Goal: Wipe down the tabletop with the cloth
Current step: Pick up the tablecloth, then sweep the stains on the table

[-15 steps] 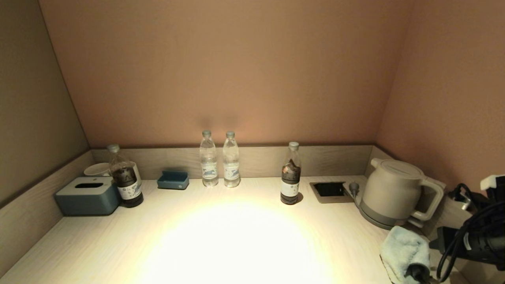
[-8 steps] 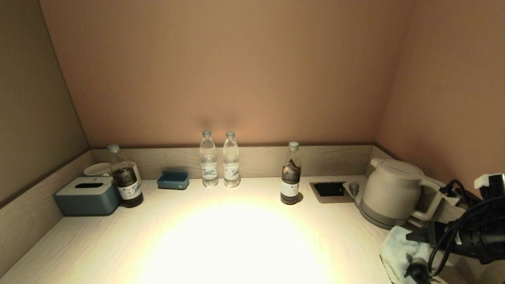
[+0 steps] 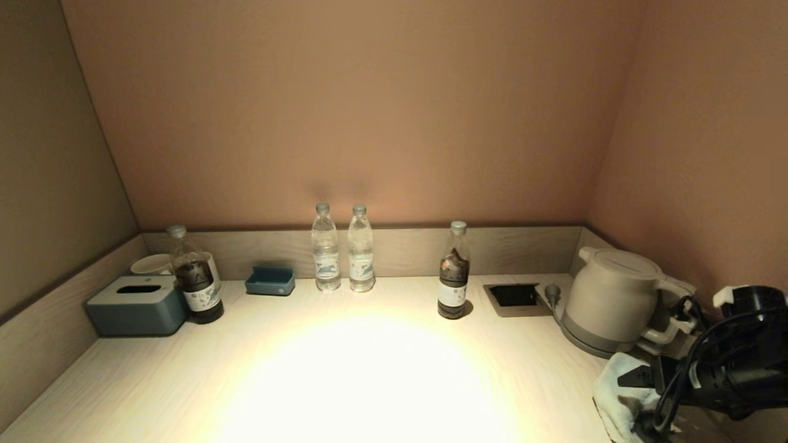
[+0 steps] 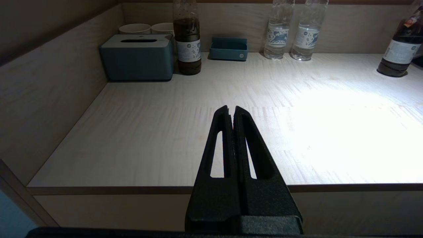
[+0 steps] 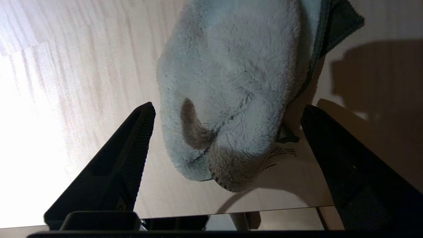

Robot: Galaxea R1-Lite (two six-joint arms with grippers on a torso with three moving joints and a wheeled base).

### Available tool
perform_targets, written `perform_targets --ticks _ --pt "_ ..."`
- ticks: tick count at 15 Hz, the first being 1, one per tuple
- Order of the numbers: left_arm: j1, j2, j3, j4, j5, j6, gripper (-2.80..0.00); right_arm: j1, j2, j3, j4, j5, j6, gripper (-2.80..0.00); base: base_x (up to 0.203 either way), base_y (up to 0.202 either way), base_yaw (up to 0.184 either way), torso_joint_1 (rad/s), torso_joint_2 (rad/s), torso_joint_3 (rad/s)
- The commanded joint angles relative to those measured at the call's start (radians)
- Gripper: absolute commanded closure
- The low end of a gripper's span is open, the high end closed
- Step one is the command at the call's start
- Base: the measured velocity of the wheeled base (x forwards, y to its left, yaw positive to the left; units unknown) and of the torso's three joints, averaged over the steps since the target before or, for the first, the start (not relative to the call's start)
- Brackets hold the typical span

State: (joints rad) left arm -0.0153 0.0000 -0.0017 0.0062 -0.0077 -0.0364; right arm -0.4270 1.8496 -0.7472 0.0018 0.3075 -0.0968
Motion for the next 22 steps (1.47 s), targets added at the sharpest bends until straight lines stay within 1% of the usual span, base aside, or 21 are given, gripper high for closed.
perform_targets --ticks 1,3,4,7,10,13,16,17,19,20,22 --pt "0.000 0.000 0.000 0.000 0.000 0.000 0.00 0.001 0.038 -0.001 0.000 -0.004 -0.001 -2.80 0.000 0.000 0.000 0.000 0.00 0.000" --pt "0.000 0.000 0.000 0.000 0.000 0.001 0.00 0.002 0.066 -0.014 0.000 -0.027 -0.001 -2.80 0.000 0.000 0.000 0.000 0.00 0.000" --pt "0.000 0.000 0.000 0.000 0.000 0.001 0.00 0.002 0.065 -0.014 0.000 -0.034 -0.003 0.00 0.000 0.000 0.000 0.000 0.00 0.000" --pt "0.000 0.000 0.000 0.001 0.000 0.000 0.00 0.005 0.062 -0.012 0.001 -0.047 -0.021 0.00 0.000 0.000 0.000 0.000 0.00 0.000" --pt "0.000 0.000 0.000 0.000 0.000 0.000 0.00 0.017 0.054 -0.012 0.003 -0.047 -0.021 0.00 0.000 0.000 0.000 0.000 0.00 0.000" --pt "0.000 0.000 0.000 0.000 0.000 0.000 0.00 0.062 0.004 0.003 0.012 -0.045 -0.019 0.00 0.000 0.000 0.000 0.000 0.00 0.000" --pt "0.000 0.000 0.000 0.000 0.000 0.001 0.00 0.120 -0.089 0.014 0.042 -0.041 -0.011 0.00 0.000 0.000 0.000 0.000 0.00 0.000" --pt "0.000 0.000 0.000 0.000 0.000 0.001 0.00 0.145 -0.156 0.011 0.064 -0.040 -0.007 0.00 0.000 0.000 0.000 0.000 0.00 0.000" --pt "0.000 0.000 0.002 0.000 0.000 0.001 0.00 0.226 -0.302 -0.001 0.109 -0.038 0.010 0.00 0.000 0.000 0.000 0.000 0.00 0.000" --pt "0.000 0.000 0.000 0.001 0.000 0.000 0.00 0.284 -0.372 -0.013 0.126 -0.037 0.029 0.00 0.000 0.000 0.000 0.000 0.00 0.000" --pt "0.000 0.000 0.000 0.000 0.000 0.000 0.00 0.426 -0.486 -0.059 0.162 -0.036 0.087 0.00 0.000 0.000 0.000 0.000 0.00 0.000"
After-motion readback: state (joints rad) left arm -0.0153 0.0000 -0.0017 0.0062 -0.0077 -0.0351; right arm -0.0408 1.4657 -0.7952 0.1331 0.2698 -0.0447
